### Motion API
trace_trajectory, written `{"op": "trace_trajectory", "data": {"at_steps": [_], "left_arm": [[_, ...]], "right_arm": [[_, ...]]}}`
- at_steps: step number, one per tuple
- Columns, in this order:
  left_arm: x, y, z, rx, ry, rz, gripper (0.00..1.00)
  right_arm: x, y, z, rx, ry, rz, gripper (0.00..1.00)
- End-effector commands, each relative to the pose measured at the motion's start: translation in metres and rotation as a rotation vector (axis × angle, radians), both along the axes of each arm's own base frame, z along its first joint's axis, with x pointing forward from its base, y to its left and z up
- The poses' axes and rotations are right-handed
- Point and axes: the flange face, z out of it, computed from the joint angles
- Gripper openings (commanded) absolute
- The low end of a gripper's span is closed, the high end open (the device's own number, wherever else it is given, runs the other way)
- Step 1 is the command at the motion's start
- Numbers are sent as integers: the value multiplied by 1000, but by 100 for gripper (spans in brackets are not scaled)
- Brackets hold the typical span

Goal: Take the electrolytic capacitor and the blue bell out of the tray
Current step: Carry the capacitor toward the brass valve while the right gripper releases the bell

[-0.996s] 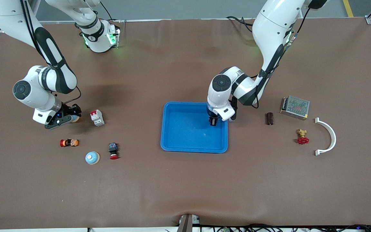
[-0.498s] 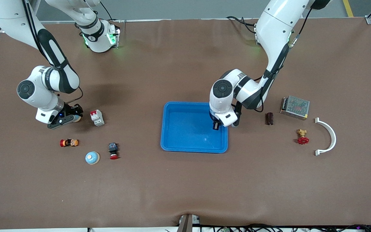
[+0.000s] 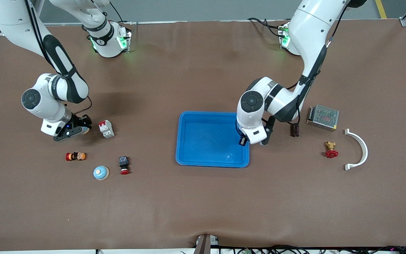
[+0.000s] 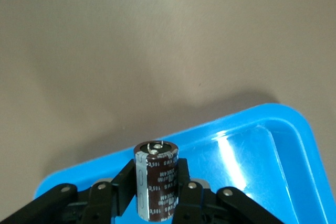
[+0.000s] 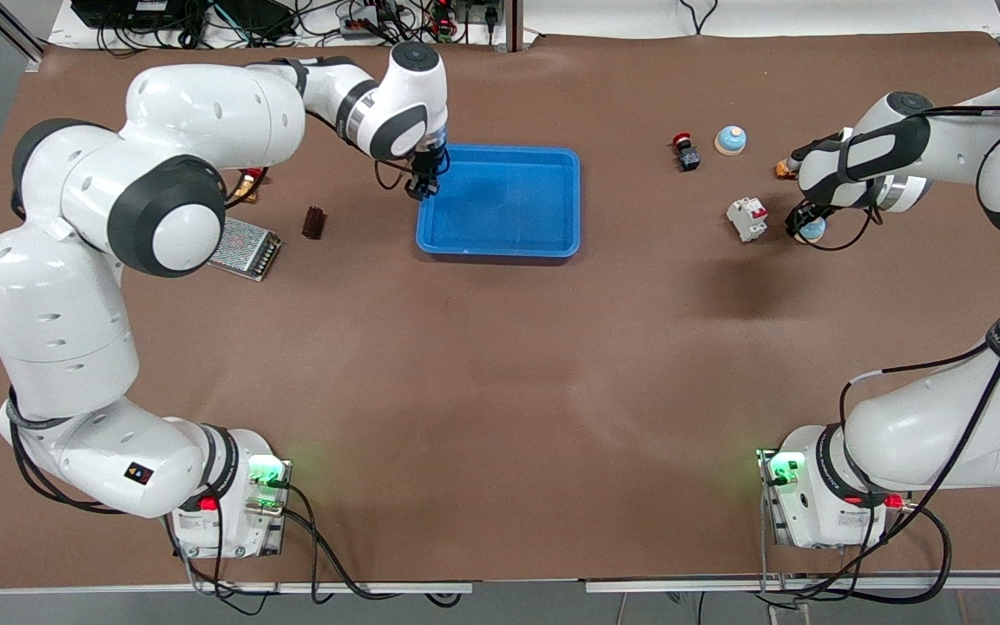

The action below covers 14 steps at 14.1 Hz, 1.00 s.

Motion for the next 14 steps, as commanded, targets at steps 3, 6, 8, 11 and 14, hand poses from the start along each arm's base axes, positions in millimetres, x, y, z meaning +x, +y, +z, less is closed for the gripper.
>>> {"op": "trace_trajectory", "data": {"at_steps": [3,6,8,11,14], "left_arm": [[10,23,13,-2,48,-225,0],[24,50,22,-6,66,-346,0],[31,64,21,-4,75,-398,0],[34,86,14,10,142,-555,0],[39,113,8,5,179,-701,0]], "right_arm": [[-1,2,3,1,-12,-10,100],[6,1,11,1,-25,-8,100],[19,0,22,1,-38,-7,100],[49,-10,54,10,-24,-19,100],[90,-31,109,26,9,-51,100]]}}
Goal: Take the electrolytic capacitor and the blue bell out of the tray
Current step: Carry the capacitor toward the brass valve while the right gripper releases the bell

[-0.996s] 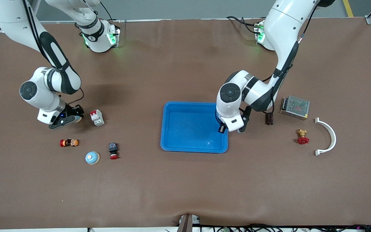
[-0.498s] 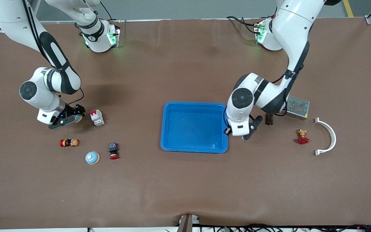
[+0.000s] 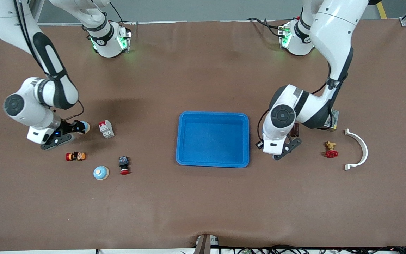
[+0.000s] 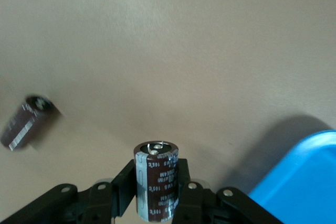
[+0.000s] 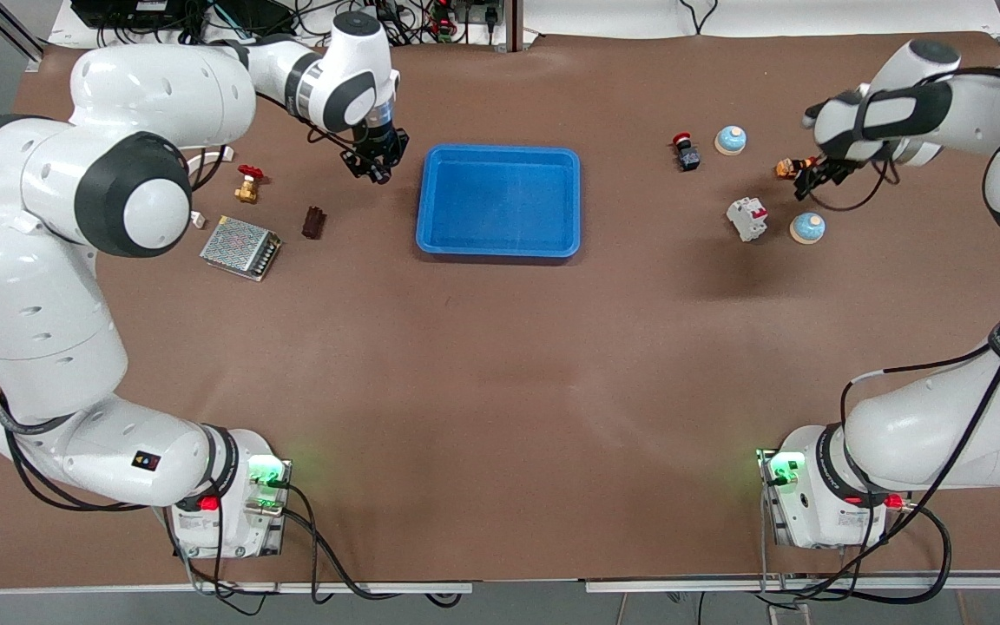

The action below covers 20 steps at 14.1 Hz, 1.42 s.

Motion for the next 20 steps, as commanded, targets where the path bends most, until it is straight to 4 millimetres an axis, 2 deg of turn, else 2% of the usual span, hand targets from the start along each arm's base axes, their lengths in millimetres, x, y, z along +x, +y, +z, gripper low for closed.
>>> {"op": "trace_trajectory", "data": {"at_steps": [1,3,4,6,7,8,12,13,16,17,18,20], "left_arm": [[0,26,2,-12,46,-129,0],[-4,34,1,-15,66,-209,0],[-3,46,-1,-15,76,-242,0],[-3,55,-1,-19,91,-336,0],[-3,63,0,-24,94,-373,0],[-1,82,6,-29,81,-396,0],[-9,136,24,-52,-8,-541,0],[-12,147,22,-57,-21,-563,0],[-12,164,17,-71,-38,-631,0],[-11,167,17,-72,-37,-652,0],[-12,166,16,-74,-34,-660,0],[-11,159,12,-81,-57,-672,0]], "right_arm": [[40,-15,62,18,19,-37,100],[58,-12,102,24,40,-84,100],[67,-5,121,23,35,-113,100],[87,19,168,4,2,-149,100],[92,24,188,-1,0,-174,100],[96,25,207,-1,-12,-201,100],[108,24,260,-3,-98,-216,100],[108,25,270,-3,-109,-215,100],[106,25,305,-24,-96,-209,100],[105,20,308,-26,-99,-219,100],[105,23,309,-23,-101,-232,100],[105,24,311,-14,-105,-353,100]]}}
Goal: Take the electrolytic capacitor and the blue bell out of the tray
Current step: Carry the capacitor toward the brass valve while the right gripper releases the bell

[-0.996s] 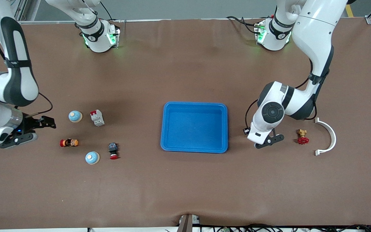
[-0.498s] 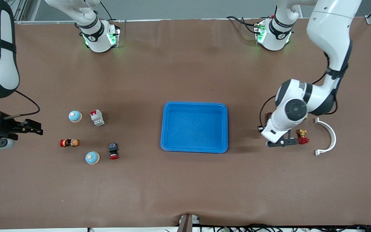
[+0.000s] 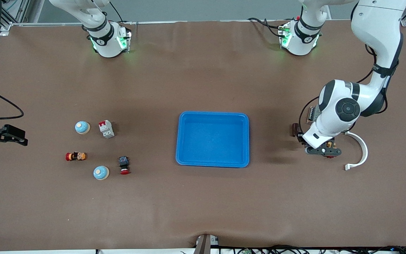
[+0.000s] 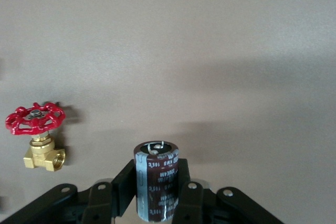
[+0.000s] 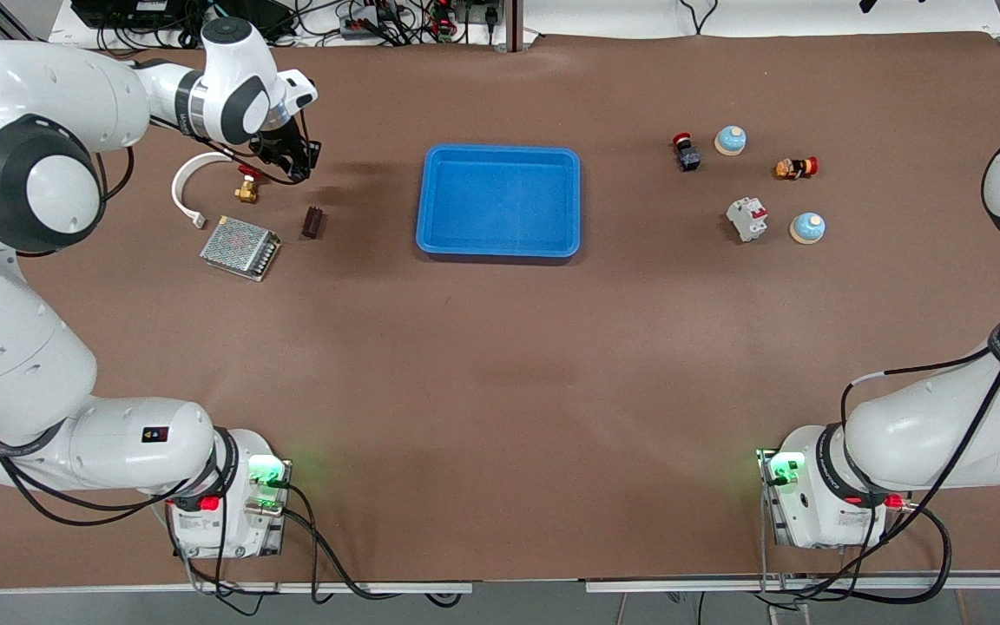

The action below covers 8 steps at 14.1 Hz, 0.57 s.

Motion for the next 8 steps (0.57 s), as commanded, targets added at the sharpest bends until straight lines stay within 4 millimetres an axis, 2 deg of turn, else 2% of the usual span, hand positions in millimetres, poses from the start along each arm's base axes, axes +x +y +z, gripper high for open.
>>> {"op": "trace_trajectory", "data": {"at_steps": [1,3,5,7,8], "left_arm": [[-3,-10,-2,-24,-38,-33,0],[-2,-14,-10,-35,-47,-39,0],[0,-18,-16,-50,-69,-45,0],[1,-22,-26,-62,-80,-50,0],[3,-22,-30,-68,-87,-50,0]], "right_arm": [[0,-5,6,9,-6,-174,100],[-3,1,16,10,-20,-206,100],[-6,-5,24,9,-31,-221,100],[-19,-17,47,14,-52,-243,100],[-20,-18,49,16,-54,-241,100]]}}
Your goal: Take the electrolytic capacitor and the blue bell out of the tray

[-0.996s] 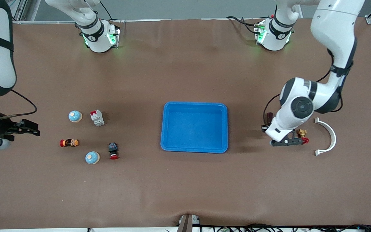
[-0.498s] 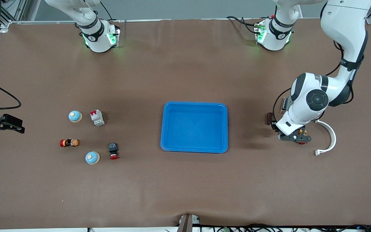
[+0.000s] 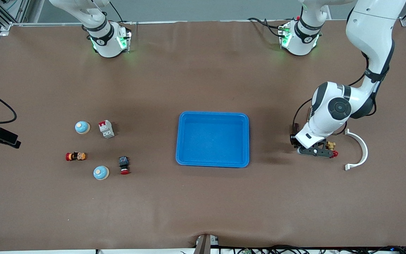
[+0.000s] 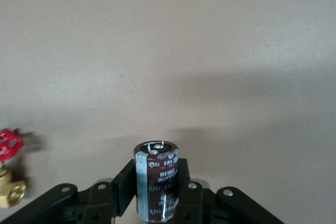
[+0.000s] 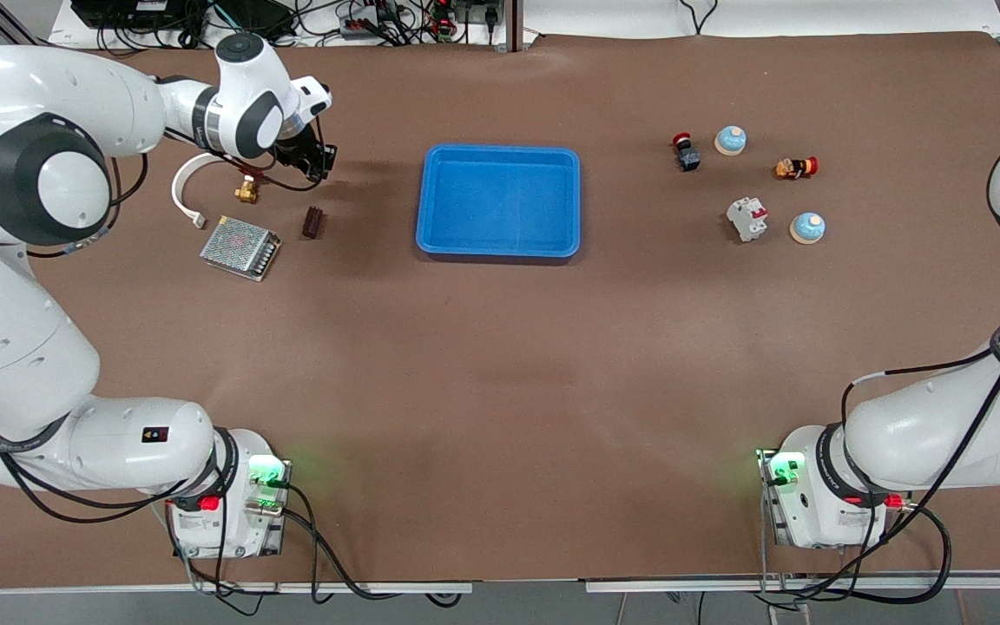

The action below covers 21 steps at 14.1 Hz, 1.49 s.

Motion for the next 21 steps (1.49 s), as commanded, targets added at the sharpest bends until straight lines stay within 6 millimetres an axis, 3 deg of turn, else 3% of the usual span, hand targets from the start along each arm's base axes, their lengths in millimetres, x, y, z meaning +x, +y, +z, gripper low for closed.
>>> {"op": "trace_trajectory", "data": {"at_steps": [1,4,6,11,14,18,21], "left_arm": [[2,-6,-6,-17,-23,-21,0],[8,-8,-7,-21,-31,-24,0],[15,-9,-7,-24,-38,-21,0],[30,-8,-19,-31,-38,-36,0],[32,-7,-28,-31,-27,-36,0],[35,-4,-37,-23,-1,-40,0],[35,-2,-42,-16,20,-39,0]], "right_arm": [[-13,-8,20,0,-7,-29,100],[-18,-3,18,8,32,-23,100],[-31,-5,37,12,33,-26,100],[-62,2,60,32,135,-23,100],[-87,6,96,44,111,-12,100],[-130,16,95,56,96,2,100],[-133,17,96,66,100,-1,100]]}}
